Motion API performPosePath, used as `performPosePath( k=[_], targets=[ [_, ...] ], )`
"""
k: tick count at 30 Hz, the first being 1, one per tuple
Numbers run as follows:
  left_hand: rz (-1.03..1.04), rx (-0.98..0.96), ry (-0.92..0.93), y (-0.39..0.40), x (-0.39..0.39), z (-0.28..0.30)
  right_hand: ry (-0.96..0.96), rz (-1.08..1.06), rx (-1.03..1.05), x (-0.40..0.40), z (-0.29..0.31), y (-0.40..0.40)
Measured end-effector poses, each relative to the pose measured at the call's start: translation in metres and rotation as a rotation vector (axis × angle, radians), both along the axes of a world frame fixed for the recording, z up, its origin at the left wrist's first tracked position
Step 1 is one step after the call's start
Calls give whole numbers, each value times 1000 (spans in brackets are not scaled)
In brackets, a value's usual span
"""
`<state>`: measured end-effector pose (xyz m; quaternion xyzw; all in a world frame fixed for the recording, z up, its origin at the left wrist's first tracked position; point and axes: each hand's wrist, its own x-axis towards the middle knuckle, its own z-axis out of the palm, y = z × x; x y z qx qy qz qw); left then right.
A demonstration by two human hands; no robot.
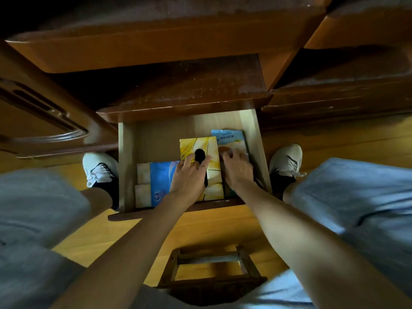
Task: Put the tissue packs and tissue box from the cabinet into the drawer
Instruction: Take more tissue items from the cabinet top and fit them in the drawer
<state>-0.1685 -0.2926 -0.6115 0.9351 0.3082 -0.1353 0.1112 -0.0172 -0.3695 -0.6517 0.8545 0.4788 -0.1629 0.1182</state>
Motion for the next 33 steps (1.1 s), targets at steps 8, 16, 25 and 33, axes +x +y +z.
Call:
performPosePath(
  k=[8, 16, 25, 33],
  targets=[
    [4, 18, -24, 8, 2, 2, 369, -155, 108, 51, 23, 42],
    [-12, 16, -36, 8, 2, -2, 318, 5, -145, 68, 6, 84],
    [11, -11, -62, 11, 9, 2, 303, 85, -93, 66, 12, 62],
    [8, -37, -32, 8, 7, 7, 210, 289, -188, 62, 29, 33]
  ],
)
